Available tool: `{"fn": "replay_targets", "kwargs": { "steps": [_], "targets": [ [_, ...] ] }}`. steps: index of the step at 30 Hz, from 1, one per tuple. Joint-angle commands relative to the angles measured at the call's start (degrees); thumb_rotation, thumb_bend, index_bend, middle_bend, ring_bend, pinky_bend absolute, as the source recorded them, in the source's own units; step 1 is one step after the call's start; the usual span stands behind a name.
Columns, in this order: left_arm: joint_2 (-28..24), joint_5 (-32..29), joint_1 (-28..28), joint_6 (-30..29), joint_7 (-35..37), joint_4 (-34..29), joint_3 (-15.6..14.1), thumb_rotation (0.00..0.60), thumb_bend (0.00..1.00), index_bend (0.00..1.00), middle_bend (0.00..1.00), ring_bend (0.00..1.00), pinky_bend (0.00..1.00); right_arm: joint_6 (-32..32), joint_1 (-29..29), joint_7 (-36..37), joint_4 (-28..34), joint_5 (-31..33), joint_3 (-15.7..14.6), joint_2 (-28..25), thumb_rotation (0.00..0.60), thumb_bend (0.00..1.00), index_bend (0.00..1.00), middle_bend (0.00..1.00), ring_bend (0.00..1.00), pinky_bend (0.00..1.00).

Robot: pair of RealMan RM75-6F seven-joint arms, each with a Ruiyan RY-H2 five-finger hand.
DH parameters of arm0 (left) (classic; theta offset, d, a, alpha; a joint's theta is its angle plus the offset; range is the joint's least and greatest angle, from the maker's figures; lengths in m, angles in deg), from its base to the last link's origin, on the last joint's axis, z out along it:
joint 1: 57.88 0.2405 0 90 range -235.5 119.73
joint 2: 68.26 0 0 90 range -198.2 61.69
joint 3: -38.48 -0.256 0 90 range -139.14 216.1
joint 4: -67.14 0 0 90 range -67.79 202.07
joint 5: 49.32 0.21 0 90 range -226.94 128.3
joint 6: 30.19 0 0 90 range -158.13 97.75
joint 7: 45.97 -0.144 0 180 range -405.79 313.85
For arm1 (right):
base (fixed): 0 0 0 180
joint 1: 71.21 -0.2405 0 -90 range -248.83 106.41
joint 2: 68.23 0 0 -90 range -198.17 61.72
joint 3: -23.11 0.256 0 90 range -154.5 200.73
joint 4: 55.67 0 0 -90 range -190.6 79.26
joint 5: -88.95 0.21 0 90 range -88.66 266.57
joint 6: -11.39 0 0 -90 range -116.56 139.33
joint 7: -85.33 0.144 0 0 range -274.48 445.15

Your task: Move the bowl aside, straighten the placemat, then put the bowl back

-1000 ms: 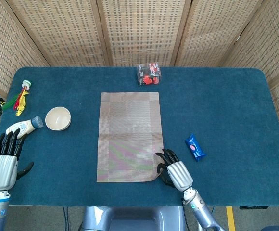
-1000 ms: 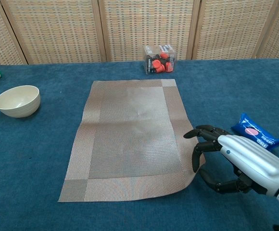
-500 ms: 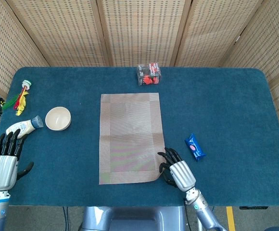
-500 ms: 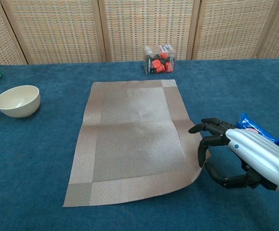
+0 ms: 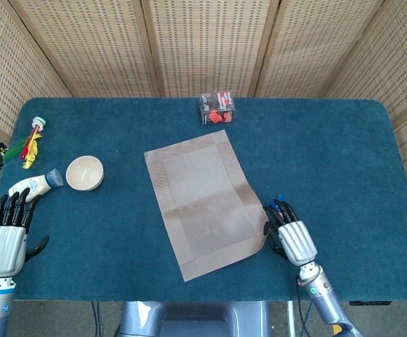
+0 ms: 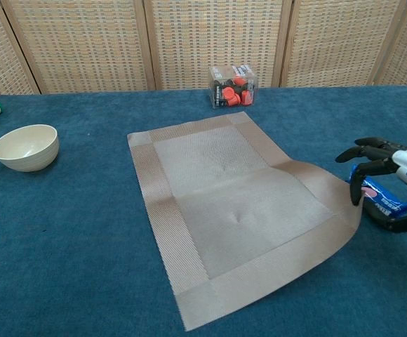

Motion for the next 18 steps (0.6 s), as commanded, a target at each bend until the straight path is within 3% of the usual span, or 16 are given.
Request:
{"fn": "replay_targets", "kwargs": {
  "steps": [1, 6, 10, 18],
  "targets": [
    [0.11, -0.2, -0.12, 0.3, -0.14, 0.16, 0.04, 0.6, 0.18, 0.1, 0.0, 0.0, 0.0, 0.48, -0.23, 0.77, -0.48, 1.28, 1.28, -1.77, 0.6, 0.66, 0.65, 0.27, 0.03, 0.14],
    [0.29, -0.52, -0.24, 0.55, -0.23, 0.32, 0.2, 0.6, 0.18, 0.1, 0.0, 0.0, 0.0, 1.48, -1.62, 0.94, -1.21, 3.16, 4.16, -4.83, 0.6, 0.65, 0.65, 0.27, 0.03, 0.14],
    [0.36, -0.67, -0.34, 0.58, -0.25, 0.47, 0.37, 0.6, 0.18, 0.1, 0.0, 0.0, 0.0, 5.75, -4.89, 0.39, -3.51, 7.62, 9.14, -7.29, 0.6, 0.65, 0.66, 0.27, 0.04, 0.14],
    [0.33, -1.09, -0.32, 0.58, -0.27, 0.61, 0.56, 0.6, 0.18, 0.1, 0.0, 0.0, 0.0, 11.82, -9.04, -2.18, -6.37, 11.75, 12.43, -8.68, 0.6, 0.65, 0.67, 0.28, 0.05, 0.15]
  ]
}}
